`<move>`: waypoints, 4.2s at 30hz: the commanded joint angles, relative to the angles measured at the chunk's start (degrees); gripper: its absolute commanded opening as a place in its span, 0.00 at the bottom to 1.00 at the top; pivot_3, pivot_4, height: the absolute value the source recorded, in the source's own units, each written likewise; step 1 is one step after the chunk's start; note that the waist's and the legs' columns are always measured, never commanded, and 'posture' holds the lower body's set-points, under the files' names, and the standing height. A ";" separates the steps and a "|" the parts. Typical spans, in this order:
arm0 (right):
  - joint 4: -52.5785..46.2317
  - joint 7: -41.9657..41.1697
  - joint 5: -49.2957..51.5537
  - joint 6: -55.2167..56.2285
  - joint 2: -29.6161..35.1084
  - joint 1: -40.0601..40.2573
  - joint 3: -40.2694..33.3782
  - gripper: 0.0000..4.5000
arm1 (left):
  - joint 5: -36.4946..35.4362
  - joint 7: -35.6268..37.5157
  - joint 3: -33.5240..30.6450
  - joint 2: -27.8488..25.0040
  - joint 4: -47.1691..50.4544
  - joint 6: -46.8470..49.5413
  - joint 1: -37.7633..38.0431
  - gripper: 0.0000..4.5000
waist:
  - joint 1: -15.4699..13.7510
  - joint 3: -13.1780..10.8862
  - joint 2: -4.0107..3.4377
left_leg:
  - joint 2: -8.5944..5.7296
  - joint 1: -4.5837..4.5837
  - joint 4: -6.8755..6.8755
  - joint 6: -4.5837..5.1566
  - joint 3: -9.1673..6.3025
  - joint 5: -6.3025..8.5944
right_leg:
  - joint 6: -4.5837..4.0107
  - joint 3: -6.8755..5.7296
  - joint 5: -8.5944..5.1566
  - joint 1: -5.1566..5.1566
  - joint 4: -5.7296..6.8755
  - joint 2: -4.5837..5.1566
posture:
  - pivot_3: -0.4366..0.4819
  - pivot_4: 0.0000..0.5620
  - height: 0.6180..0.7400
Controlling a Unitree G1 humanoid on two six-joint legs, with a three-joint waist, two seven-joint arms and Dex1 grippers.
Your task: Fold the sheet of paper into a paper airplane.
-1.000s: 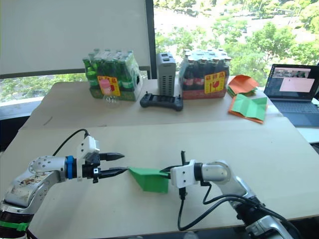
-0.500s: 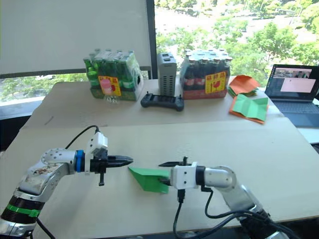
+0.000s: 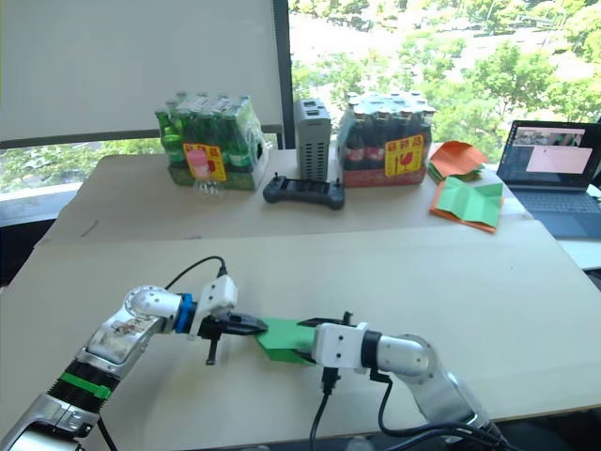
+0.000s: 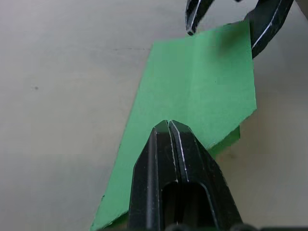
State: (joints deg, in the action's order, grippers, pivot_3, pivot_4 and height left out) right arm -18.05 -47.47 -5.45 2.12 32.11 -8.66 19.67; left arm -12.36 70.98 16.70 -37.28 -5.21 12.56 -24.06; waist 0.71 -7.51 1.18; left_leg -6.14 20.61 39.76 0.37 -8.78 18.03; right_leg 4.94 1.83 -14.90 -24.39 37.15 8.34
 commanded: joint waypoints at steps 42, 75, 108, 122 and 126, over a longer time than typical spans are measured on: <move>-0.38 -0.48 -5.49 1.24 1.24 0.38 2.48 0.50 | 7.15 0.91 -0.08 0.41 -9.82 -9.20 -1.56 0.01 | -0.11 0.01 0.00 | -0.01 -0.27 0.03 0.01 0.01 0.00 | 0.01 0.00 0.00 0.24 0.05 -0.01 | 0.48 0.27 0.96; 11.57 -8.21 1.31 -14.09 -3.83 -14.98 3.10 0.01 | 7.11 -0.14 -0.52 -0.05 -5.72 -8.23 0.71 0.00 | 0.15 0.01 -0.01 | 0.04 -0.28 -0.03 0.00 0.01 0.00 | 0.01 0.02 0.01 0.17 0.05 -0.02 | 0.48 0.27 0.96; 7.97 -6.95 1.36 -16.65 -4.03 -11.01 3.74 0.01 | 0.42 -1.13 -2.30 1.38 4.74 1.62 0.88 0.00 | 0.17 0.00 -0.01 | 0.03 -0.15 -0.04 0.00 -0.01 0.00 | 0.01 0.01 0.01 0.07 0.02 -0.01 | 0.48 0.27 0.96; 0.36 -3.33 7.76 -23.72 -7.28 -12.02 -1.64 0.51 | 3.85 -1.45 -0.97 1.03 1.96 -2.34 2.86 0.00 | 0.12 0.00 -0.01 | 0.02 -0.12 -0.04 0.00 -0.02 0.00 | 0.01 0.01 0.01 0.05 0.01 0.01 | 0.48 0.27 0.96; -6.50 -3.38 10.11 -24.66 -6.55 -10.09 -2.11 0.51 | 3.99 -1.82 -0.94 1.04 1.86 -2.21 2.83 0.00 | 0.11 0.00 -0.01 | 0.02 -0.09 -0.04 0.00 -0.04 0.00 | 0.01 0.01 0.01 0.03 0.01 0.01 | 0.48 0.27 0.96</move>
State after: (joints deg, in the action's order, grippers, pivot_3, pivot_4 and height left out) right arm -20.52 -50.76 3.05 -22.26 25.37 -19.12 18.37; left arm -9.06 69.35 15.90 -35.74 -3.19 10.33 -21.63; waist 0.82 -7.51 1.17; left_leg -6.12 20.52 39.72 0.37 -8.82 18.04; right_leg 4.94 1.84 -14.89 -24.36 37.16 8.35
